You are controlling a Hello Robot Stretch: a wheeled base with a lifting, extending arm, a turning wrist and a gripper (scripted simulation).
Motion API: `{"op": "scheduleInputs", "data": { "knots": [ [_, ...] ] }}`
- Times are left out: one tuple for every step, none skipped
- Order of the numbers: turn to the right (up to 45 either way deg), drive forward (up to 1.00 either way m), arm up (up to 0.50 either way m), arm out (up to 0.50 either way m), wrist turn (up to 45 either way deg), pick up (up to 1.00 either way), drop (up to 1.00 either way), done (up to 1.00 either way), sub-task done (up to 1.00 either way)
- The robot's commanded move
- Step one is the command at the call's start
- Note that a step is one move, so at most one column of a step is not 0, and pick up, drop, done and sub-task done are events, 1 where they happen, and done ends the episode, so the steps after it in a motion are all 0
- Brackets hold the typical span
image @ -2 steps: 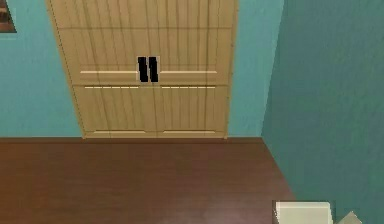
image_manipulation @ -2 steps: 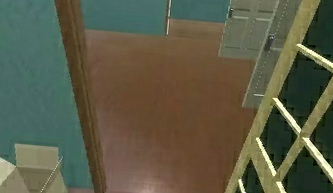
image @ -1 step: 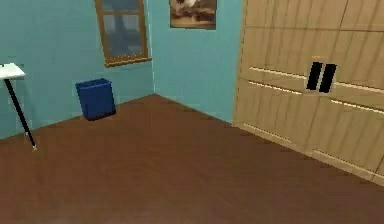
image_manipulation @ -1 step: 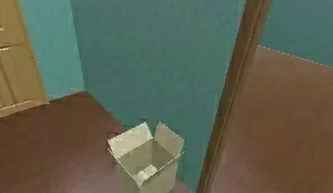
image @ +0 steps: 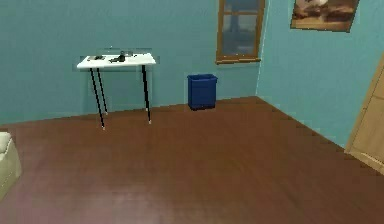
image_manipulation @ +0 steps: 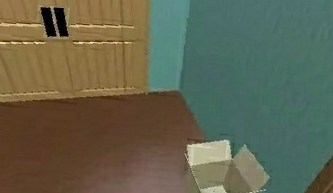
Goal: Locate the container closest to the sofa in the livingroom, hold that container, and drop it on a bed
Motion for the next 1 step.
{"op": "scheduleInputs", "data": {
  "knots": [
    [0.0, 1.00, 0.00, 0.00, 0.0, 0.00, 0.00, 0.00, 0.00]
  ]
}}
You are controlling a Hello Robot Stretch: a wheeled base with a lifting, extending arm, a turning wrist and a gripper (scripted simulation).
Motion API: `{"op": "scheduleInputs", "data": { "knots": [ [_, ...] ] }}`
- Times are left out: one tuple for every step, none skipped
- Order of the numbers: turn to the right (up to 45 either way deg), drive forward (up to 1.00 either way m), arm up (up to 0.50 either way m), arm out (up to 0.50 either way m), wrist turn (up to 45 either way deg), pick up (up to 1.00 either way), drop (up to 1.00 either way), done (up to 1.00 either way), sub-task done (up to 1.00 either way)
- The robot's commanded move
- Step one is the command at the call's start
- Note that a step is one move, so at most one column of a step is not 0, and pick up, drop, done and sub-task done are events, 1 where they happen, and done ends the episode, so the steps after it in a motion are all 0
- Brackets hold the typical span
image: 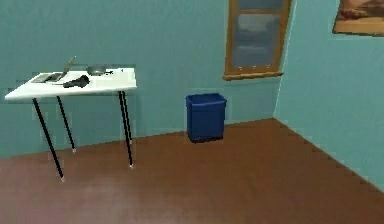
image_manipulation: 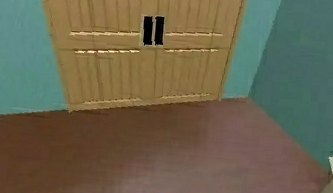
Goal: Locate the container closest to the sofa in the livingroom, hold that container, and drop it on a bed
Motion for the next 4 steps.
{"op": "scheduleInputs", "data": {
  "knots": [
    [0.0, 1.00, 0.00, 0.00, 0.0, 0.00, 0.00, 0.00, 0.00],
    [-3.0, 0.00, 0.00, 0.00, 0.0, 0.00, 0.00, 0.00, 0.00],
    [0.0, 0.50, 0.00, 0.00, 0.0, 0.00, 0.00, 0.00, 0.00],
    [3.0, 0.00, 0.00, 0.00, 0.0, 0.00, 0.00, 0.00, 0.00]
  ]
}}
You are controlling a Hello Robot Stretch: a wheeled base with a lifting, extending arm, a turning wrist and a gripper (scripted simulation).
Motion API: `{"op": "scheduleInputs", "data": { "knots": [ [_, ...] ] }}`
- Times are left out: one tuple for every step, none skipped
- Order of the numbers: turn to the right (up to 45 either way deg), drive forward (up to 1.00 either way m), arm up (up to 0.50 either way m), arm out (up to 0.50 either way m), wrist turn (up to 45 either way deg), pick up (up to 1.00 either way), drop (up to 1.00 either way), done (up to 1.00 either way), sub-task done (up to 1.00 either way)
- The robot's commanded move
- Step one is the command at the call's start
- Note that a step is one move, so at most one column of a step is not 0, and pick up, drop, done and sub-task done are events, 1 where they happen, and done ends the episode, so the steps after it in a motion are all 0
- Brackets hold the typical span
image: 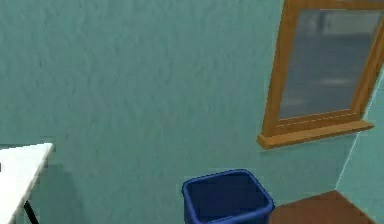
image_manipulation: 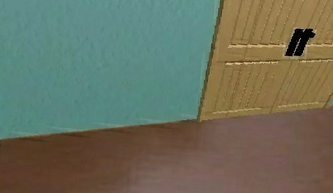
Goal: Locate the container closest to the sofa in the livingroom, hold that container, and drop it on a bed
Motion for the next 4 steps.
{"op": "scheduleInputs", "data": {
  "knots": [
    [0.0, 0.10, 0.00, 0.00, 0.0, 0.00, 0.00, 0.00, 0.00],
    [-45.0, 0.00, 0.00, 0.00, 0.0, 0.00, 0.00, 0.00, 0.00],
    [-45.0, 0.00, 0.00, 0.00, 0.0, 0.00, 0.00, 0.00, 0.00],
    [-45.0, 0.00, 0.00, 0.00, 0.0, 0.00, 0.00, 0.00, 0.00]
  ]
}}
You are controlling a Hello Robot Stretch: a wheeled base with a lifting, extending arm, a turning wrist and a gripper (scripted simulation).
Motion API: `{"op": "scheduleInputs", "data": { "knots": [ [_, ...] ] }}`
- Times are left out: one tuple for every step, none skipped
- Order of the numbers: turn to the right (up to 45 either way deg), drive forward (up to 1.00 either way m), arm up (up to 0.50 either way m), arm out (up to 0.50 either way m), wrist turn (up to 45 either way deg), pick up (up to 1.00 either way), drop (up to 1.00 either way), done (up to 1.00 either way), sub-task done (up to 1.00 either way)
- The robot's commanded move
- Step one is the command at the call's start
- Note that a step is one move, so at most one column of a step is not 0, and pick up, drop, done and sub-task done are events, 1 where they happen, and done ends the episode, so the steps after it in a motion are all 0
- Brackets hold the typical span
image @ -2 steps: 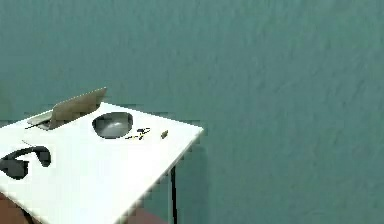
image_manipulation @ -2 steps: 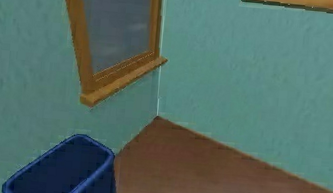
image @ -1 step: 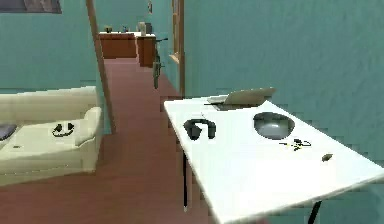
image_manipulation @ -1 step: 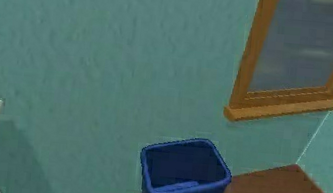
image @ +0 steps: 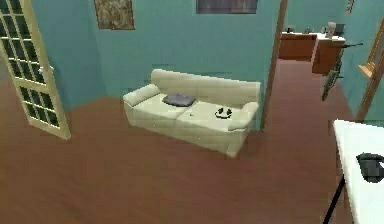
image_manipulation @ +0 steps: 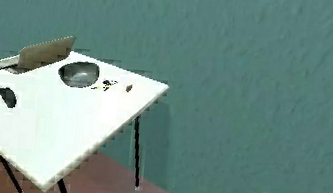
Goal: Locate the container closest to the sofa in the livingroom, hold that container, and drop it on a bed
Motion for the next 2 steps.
{"op": "scheduleInputs", "data": {
  "knots": [
    [-18.0, 0.00, 0.00, 0.00, 0.0, 0.00, 0.00, 0.00, 0.00],
    [45.0, 0.00, 0.00, 0.00, 0.0, 0.00, 0.00, 0.00, 0.00]
  ]
}}
